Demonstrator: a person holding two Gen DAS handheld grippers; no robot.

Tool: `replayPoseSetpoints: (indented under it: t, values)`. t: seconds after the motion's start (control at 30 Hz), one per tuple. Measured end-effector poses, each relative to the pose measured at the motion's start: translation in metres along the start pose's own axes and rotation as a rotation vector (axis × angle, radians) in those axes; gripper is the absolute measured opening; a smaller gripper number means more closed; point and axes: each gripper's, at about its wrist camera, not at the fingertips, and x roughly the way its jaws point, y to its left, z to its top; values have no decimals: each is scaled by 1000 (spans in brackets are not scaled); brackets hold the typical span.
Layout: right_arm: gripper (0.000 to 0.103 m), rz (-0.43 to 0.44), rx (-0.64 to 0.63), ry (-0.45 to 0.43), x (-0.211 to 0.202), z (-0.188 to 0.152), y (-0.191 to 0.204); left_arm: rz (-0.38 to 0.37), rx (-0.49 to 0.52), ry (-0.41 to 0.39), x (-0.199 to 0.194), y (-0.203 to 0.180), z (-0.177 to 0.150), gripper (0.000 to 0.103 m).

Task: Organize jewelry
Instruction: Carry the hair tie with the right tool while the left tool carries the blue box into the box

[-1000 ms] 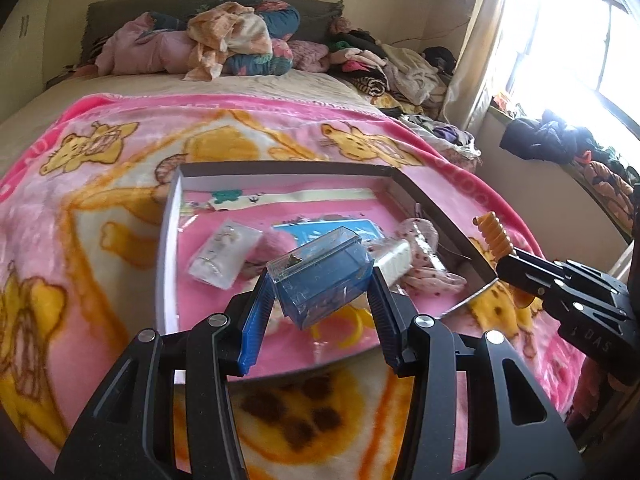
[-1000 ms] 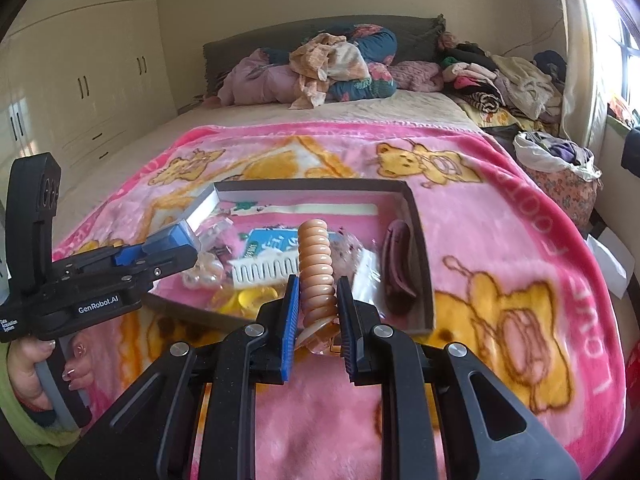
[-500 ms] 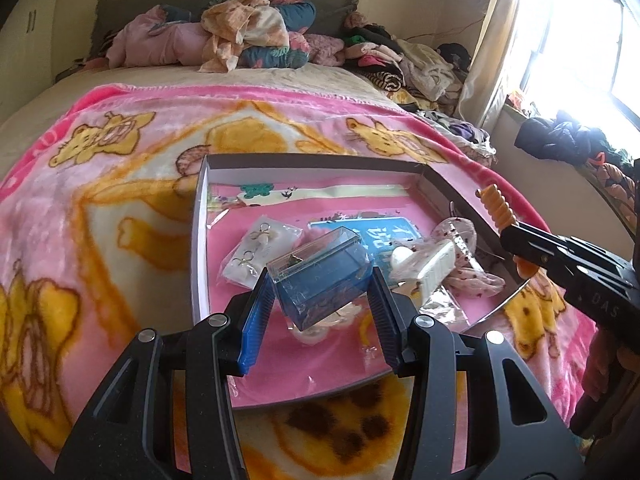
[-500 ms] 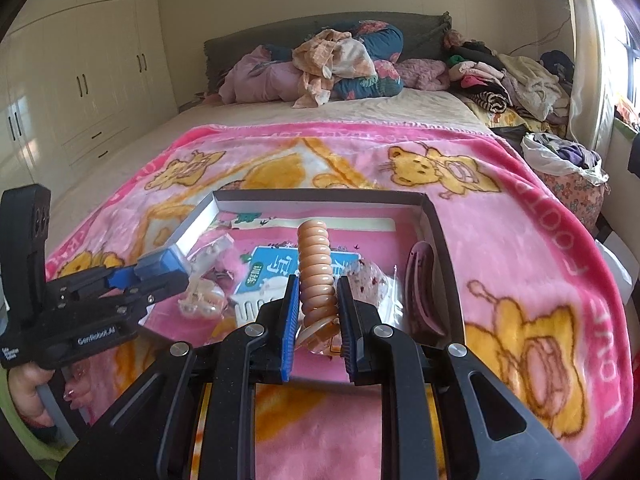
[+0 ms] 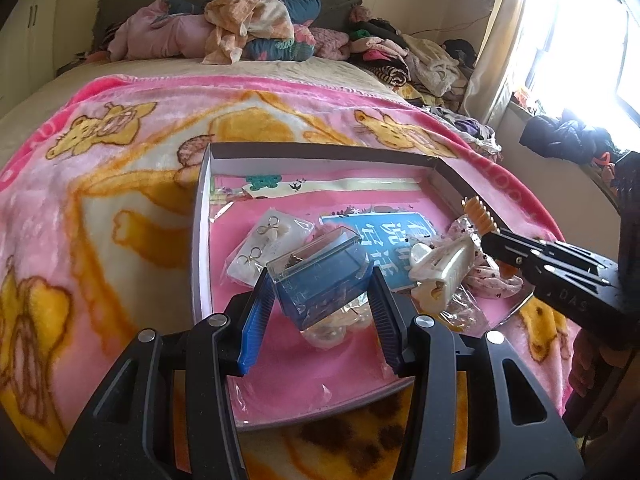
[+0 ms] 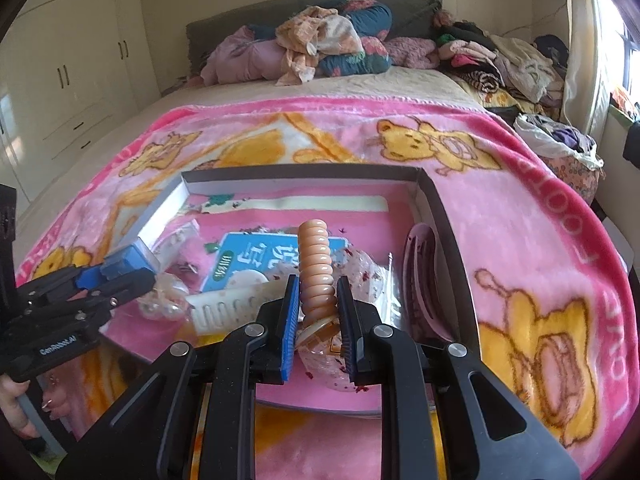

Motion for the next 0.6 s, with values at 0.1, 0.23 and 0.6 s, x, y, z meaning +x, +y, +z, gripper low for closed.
replayPoseSetpoints:
  t: [0.1, 0.23, 0.6]
  values:
    - [18, 8, 9, 10, 3, -2, -2, 5, -2, 2, 3, 1, 2, 39]
    - [19, 18, 11, 18, 4, -6, -1, 12, -6, 8, 8, 3, 5, 39]
    - [24, 25, 29, 28, -1, -15, -4, 21, 4, 8, 10, 3, 7, 39]
